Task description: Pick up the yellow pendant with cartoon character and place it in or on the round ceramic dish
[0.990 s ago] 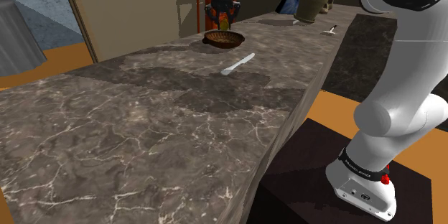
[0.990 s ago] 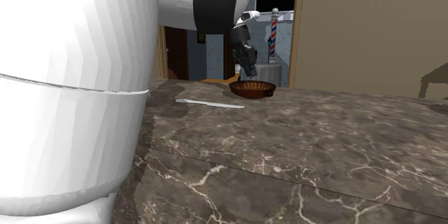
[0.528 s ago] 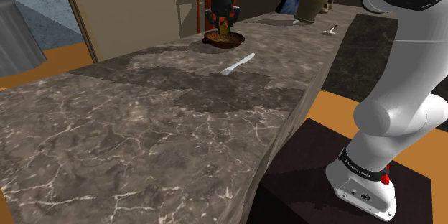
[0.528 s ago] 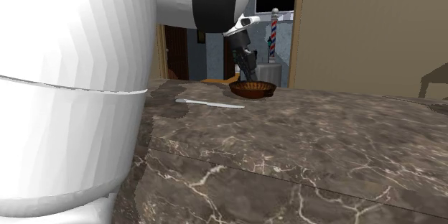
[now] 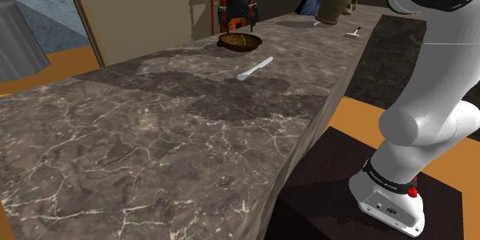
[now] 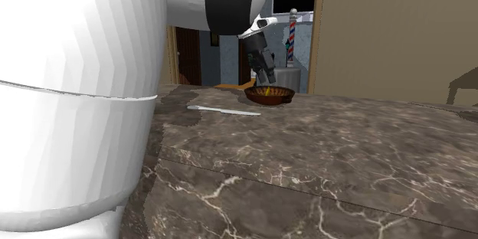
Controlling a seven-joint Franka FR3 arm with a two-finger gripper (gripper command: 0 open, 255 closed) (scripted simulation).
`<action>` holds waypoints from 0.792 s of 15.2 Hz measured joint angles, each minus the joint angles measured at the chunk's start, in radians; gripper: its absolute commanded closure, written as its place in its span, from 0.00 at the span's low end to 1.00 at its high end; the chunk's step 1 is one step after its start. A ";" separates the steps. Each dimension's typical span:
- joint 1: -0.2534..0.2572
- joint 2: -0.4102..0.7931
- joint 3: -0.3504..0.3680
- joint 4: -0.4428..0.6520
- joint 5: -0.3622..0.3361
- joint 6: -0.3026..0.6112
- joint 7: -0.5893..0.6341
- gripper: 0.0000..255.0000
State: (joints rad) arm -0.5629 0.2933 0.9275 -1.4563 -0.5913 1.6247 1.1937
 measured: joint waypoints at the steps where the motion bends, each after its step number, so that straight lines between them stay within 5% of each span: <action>1: 0.000 0.000 0.000 0.000 0.000 0.000 0.000 0.00; 5: 0.063 0.027 0.003 0.125 -0.021 -0.109 -0.003 0.00; 12: 0.076 0.030 0.004 0.155 -0.025 -0.139 -0.008 0.00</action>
